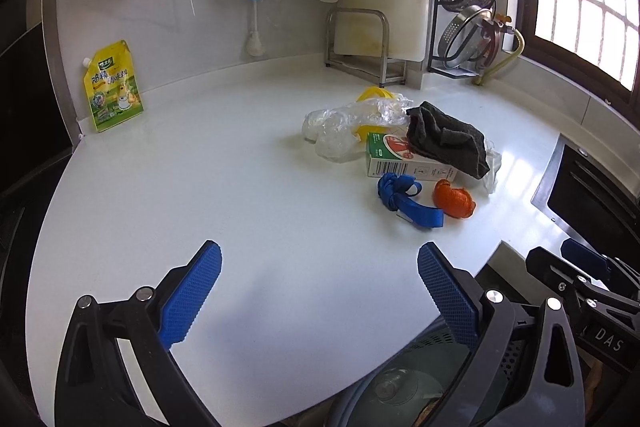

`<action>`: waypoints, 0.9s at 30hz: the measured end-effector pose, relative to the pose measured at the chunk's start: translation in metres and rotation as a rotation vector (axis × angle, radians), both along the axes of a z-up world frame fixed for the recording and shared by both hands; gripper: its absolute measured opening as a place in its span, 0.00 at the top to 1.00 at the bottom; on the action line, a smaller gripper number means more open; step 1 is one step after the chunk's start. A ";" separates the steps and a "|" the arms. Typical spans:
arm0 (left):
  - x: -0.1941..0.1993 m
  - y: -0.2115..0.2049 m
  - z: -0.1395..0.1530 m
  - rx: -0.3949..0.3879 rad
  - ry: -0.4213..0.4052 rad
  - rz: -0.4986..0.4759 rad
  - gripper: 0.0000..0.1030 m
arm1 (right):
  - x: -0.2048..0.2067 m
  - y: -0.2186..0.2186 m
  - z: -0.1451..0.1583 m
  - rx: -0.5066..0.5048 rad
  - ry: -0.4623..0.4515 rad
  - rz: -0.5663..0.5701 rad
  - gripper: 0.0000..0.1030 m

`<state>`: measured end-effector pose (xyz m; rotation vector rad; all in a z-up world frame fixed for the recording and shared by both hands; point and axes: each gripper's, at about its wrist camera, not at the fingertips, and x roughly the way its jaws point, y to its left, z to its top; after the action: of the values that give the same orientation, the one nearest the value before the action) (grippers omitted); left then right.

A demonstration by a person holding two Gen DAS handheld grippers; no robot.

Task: Collect trash
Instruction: 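Move both tools back to the pile and grasp the orange peel with the right tool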

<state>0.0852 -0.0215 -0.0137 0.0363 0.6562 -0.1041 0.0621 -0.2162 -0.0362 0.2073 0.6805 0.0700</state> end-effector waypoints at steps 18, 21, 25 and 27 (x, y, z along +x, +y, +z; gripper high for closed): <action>0.041 0.001 -0.013 0.012 0.059 -0.002 0.06 | 0.084 0.018 -0.016 -0.054 0.069 0.018 0.32; 0.042 0.001 -0.014 0.010 0.064 -0.004 0.06 | 0.090 0.021 -0.020 -0.068 0.080 0.023 0.32; 0.044 0.001 -0.016 0.007 0.068 -0.004 0.06 | 0.094 0.025 -0.022 -0.095 0.077 0.028 0.32; 0.044 0.001 -0.016 0.004 0.071 -0.003 0.06 | 0.096 0.027 -0.022 -0.107 0.074 0.036 0.36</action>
<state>0.1292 -0.0203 -0.0299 0.0377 0.7273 -0.1078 0.1577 -0.1890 -0.0580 0.0951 0.7599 0.0599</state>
